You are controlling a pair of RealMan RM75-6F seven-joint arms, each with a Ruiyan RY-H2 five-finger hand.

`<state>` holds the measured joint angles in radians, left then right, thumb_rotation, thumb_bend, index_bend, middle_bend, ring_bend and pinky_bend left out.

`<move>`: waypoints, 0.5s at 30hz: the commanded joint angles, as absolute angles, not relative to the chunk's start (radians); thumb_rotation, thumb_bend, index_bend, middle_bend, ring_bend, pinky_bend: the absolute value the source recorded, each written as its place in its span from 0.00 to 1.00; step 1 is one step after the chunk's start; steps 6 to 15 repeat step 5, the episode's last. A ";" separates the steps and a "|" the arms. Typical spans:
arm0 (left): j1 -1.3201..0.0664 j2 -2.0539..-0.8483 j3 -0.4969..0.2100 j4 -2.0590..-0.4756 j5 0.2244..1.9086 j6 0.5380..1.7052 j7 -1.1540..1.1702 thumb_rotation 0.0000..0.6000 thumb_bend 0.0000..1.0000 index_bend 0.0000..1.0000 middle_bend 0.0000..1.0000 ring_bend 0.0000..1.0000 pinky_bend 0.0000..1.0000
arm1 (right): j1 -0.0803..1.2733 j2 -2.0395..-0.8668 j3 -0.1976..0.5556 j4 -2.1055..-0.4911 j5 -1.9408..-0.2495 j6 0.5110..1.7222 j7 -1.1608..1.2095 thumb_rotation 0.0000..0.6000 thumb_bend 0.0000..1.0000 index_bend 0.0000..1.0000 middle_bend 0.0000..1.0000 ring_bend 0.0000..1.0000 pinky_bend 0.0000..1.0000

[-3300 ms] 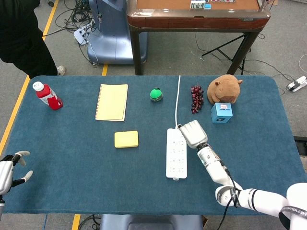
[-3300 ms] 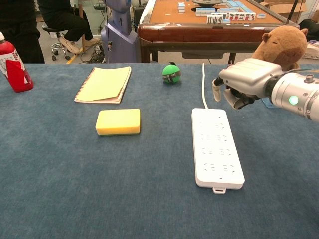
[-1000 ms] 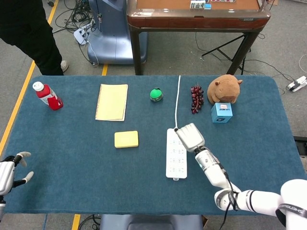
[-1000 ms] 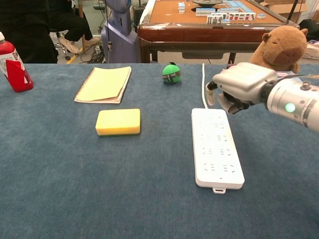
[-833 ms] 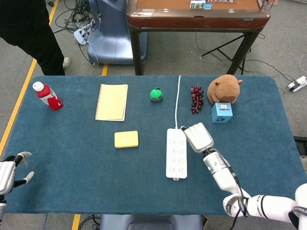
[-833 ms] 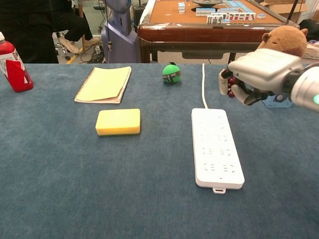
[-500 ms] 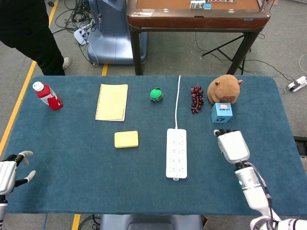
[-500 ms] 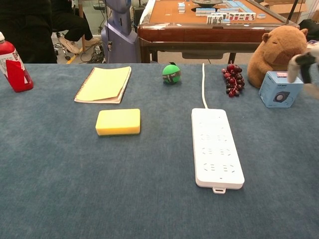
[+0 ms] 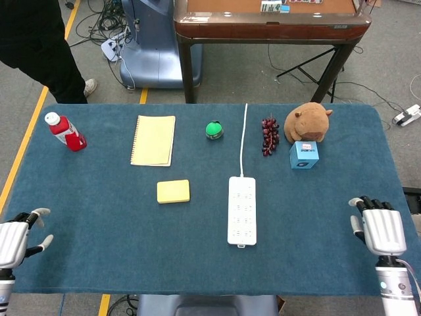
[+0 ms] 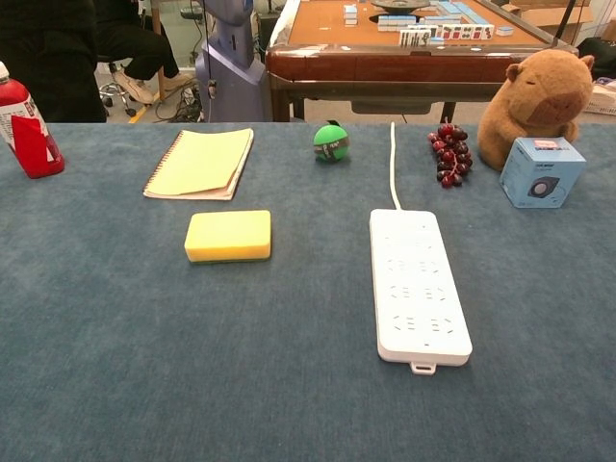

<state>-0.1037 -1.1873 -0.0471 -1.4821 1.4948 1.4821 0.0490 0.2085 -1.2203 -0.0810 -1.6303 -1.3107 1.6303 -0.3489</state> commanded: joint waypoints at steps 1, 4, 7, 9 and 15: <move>-0.109 -1.192 -0.046 -1.480 1.497 1.475 0.055 1.00 0.22 0.41 0.54 0.42 0.63 | 0.178 -1.196 -0.054 -1.619 -1.314 1.641 -0.294 1.00 0.38 0.38 0.39 0.40 0.42; -0.114 -1.198 -0.042 -1.477 1.499 1.464 0.064 1.00 0.22 0.41 0.54 0.42 0.63 | 0.171 -1.189 -0.042 -1.614 -1.323 1.627 -0.271 1.00 0.38 0.38 0.39 0.40 0.42; -0.115 -1.199 -0.040 -1.478 1.500 1.462 0.067 1.00 0.22 0.41 0.54 0.42 0.63 | 0.171 -1.188 -0.041 -1.612 -1.326 1.619 -0.270 1.00 0.38 0.38 0.39 0.40 0.42; -0.115 -1.199 -0.040 -1.478 1.500 1.462 0.067 1.00 0.22 0.41 0.54 0.42 0.63 | 0.171 -1.188 -0.041 -1.612 -1.326 1.619 -0.270 1.00 0.38 0.38 0.39 0.40 0.42; -0.115 -1.199 -0.040 -1.478 1.500 1.462 0.067 1.00 0.22 0.41 0.54 0.42 0.63 | 0.171 -1.188 -0.041 -1.612 -1.326 1.619 -0.270 1.00 0.38 0.38 0.39 0.40 0.42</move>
